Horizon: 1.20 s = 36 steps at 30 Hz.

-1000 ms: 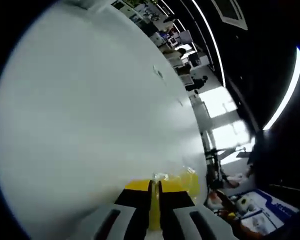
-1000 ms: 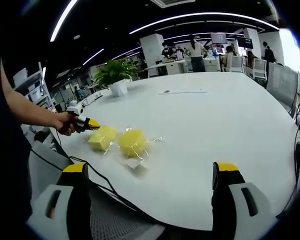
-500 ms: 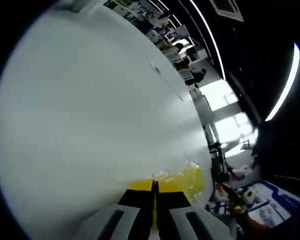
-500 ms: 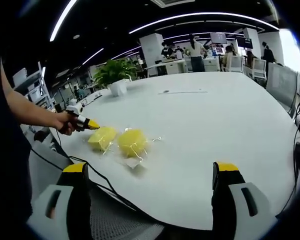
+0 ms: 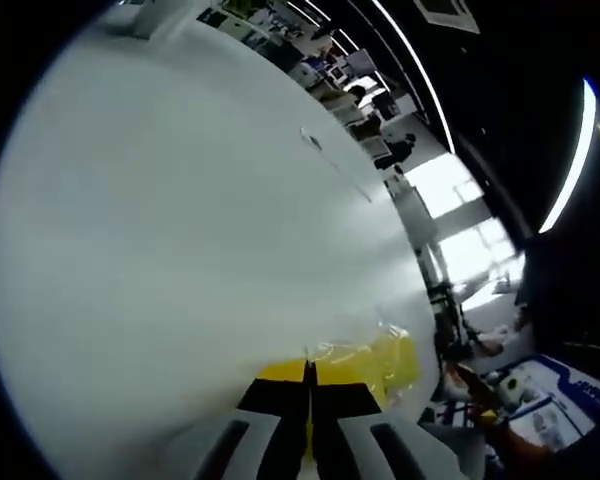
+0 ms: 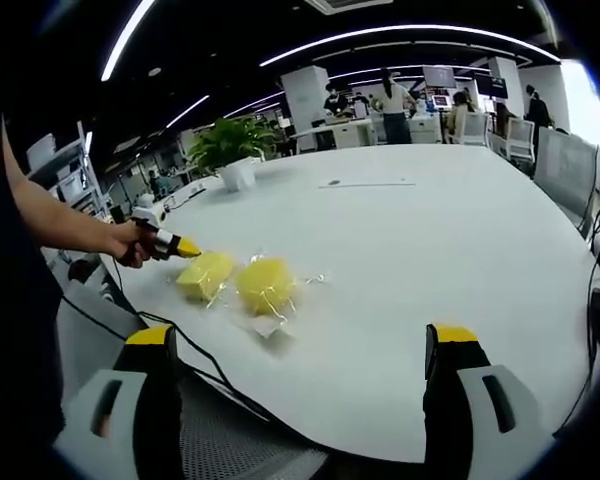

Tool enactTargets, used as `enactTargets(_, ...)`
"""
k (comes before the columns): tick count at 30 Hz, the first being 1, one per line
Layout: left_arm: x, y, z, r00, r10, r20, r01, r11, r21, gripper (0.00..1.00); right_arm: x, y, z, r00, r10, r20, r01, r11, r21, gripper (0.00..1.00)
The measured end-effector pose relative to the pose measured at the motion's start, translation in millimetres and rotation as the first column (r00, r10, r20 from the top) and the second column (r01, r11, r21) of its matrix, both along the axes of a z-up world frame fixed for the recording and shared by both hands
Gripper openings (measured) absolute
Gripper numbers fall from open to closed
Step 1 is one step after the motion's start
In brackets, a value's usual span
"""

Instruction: Compare the silicone blocks by pressing each to a similar depth, holding the contact briefly, and releasing to observe deformation and rebound differences across the visible hardness samples.

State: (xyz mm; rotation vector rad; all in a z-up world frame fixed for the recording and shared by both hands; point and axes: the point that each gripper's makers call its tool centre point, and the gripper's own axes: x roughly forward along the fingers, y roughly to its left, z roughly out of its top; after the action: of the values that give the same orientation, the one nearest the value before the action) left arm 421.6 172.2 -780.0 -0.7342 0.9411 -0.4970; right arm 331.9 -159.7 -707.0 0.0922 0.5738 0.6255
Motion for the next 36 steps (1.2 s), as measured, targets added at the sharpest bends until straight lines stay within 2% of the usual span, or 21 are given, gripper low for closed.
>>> enactTargets(3, 1.5, 0, 0.9, 1.0, 0.009, -0.004, -0.009, 1.0, -0.002, 0.0, 1, 0, 1.2, 1.0, 0.002, 0.004, -0.003, 1.0, 0.002, 0.96)
enactTargets(9, 3.5, -5, 20.0, 0.999, 0.0, 0.036, 0.001, 1.0, -0.009, 0.0, 2, 2, 2.5, 1.0, 0.009, 0.006, -0.009, 1.0, 0.0, 0.96)
enactTargets(12, 11.2, -5, 36.7, 0.993, 0.015, 0.119, -0.015, 1.0, -0.004, 0.0, 3, 1, 5.7, 1.0, 0.006, 0.014, -0.006, 1.0, 0.004, 0.96)
enactTargets(18, 15.3, -6, 53.6, 0.983, -0.01, 0.182, 0.005, 0.999, 0.032, 0.0, 2, 1, 4.4, 1.0, 0.016, 0.014, -0.016, 1.0, 0.003, 0.96)
enactTargets(21, 16.6, -10, 66.9, 0.973, -0.016, 0.232, 0.007, 0.999, 0.039, 0.0, 3, 2, 6.5, 1.0, 0.009, 0.019, -0.01, 1.0, 0.01, 0.96)
enactTargets(24, 19.8, -15, 83.3, 0.956, -0.026, 0.292, 0.015, 0.999, 0.039, 0.0, 4, 5, 8.6, 1.0, 0.013, 0.025, -0.013, 1.0, 0.012, 0.96)
enactTargets(26, 21.4, -19, 95.5, 0.941, -0.048, 0.334, 0.027, 0.997, 0.067, 0.0, 4, 5, 9.8, 0.999, 0.016, 0.031, -0.016, 1.0, 0.005, 0.96)
enactTargets(28, 22.3, -22, 105.8, 0.934, -0.052, 0.353, 0.035, 0.998, 0.056, 0.0, 4, 5, 11.7, 0.999, 0.009, 0.032, -0.009, 1.0, 0.014, 0.96)
enactTargets(31, 24.2, -24, 116.4, 0.909, -0.101, 0.404, 0.06, 0.992, 0.113, 0.0, 5, 6, 12.8, 0.999, 0.011, 0.039, -0.011, 1.0, 0.013, 0.96)
enactTargets(32, 25.2, -24, 118.4, 0.904, -0.114, 0.412, 0.063, 0.989, 0.134, 0.0, 5, 8, 14.6, 0.999, 0.014, 0.043, -0.015, 1.0, 0.014, 0.96)
enactTargets(34, 26.6, -25, 121.8, 0.905, -0.109, 0.412, 0.063, 0.99, 0.125, 0.0, 5, 10, 17.5, 0.999, 0.019, 0.05, -0.02, 1.0, 0.014, 0.96)
enactTargets(36, 28.3, -25, 125.9, 0.897, -0.114, 0.426, 0.061, 0.989, 0.135, 0.0, 6, 11, 18.9, 0.998, 0.021, 0.054, -0.022, 1.0, 0.014, 0.96)
